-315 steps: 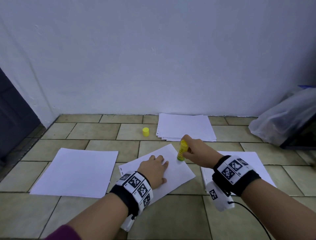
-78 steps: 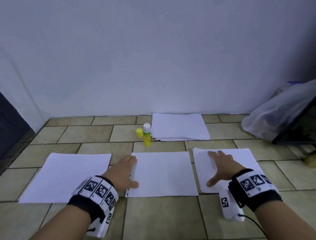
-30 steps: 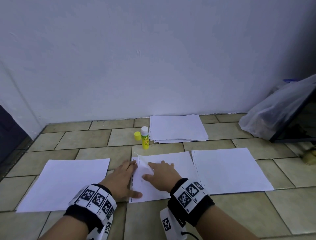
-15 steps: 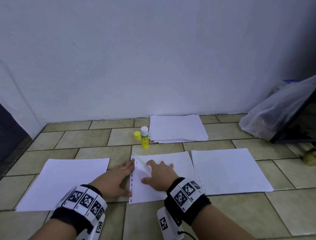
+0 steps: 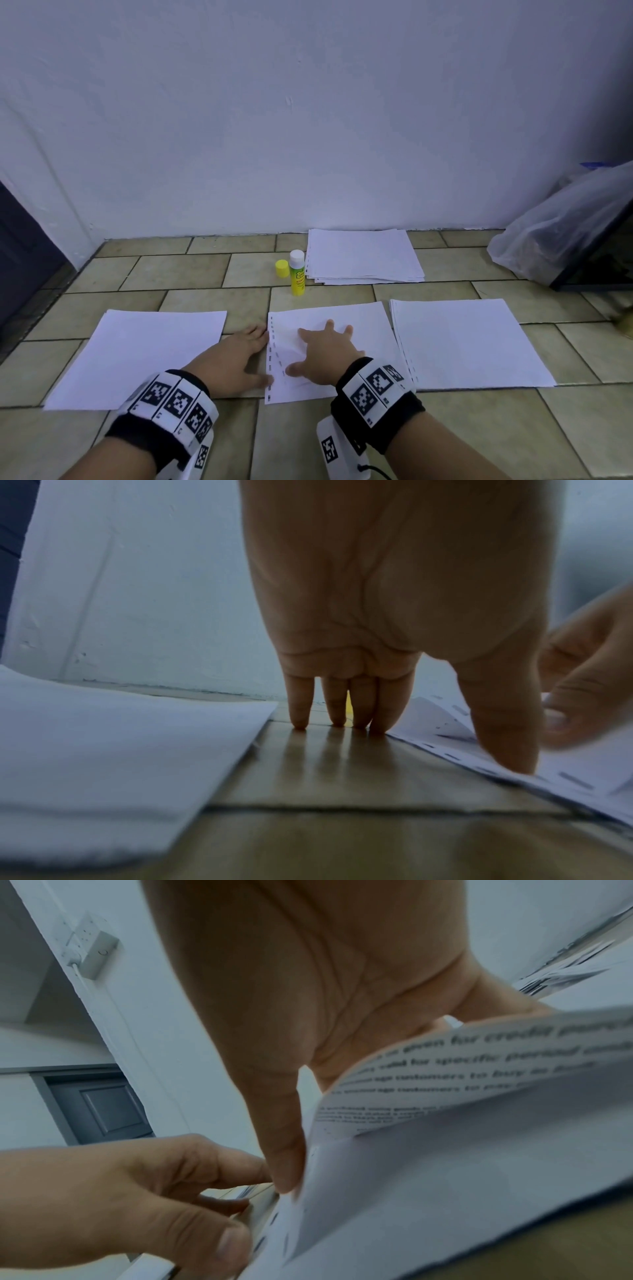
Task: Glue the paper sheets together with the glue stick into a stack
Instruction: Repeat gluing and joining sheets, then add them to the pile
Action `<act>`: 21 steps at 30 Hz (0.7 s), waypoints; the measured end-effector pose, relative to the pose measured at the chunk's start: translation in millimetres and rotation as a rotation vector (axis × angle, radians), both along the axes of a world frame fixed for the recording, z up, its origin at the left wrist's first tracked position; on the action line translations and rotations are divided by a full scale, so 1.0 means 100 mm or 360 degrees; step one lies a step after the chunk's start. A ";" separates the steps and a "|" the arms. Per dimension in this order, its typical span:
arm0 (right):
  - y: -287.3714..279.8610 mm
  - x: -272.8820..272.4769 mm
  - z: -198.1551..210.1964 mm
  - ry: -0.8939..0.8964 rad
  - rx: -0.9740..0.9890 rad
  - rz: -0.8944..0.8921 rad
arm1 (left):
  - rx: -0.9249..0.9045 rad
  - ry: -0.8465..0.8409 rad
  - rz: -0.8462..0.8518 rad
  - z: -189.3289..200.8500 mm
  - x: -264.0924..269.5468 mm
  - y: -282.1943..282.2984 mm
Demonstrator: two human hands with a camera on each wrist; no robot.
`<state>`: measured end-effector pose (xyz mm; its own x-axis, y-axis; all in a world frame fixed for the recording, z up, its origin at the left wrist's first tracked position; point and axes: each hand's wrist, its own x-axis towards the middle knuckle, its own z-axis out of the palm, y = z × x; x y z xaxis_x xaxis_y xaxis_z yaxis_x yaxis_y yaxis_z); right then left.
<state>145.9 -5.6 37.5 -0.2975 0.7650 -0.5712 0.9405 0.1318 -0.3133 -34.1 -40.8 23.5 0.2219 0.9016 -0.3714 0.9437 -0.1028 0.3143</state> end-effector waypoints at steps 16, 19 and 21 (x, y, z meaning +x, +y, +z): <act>-0.05 -0.06 -0.02 -0.0069 0.0014 0.0038 | -0.0002 0.0002 0.0002 0.00 0.03 -0.02; -0.05 -0.05 -0.02 -0.0044 0.0017 0.0009 | 0.0001 0.0010 0.0000 0.00 0.04 -0.02; -0.04 -0.04 -0.01 -0.0020 0.0013 -0.0002 | -0.0001 0.0012 -0.0004 0.00 0.03 -0.02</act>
<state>141.4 -9.5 36.5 -0.2897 0.7699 -0.5686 0.9444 0.1334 -0.3006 -30.7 -43.3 23.3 0.2215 0.9007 -0.3737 0.9458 -0.1052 0.3073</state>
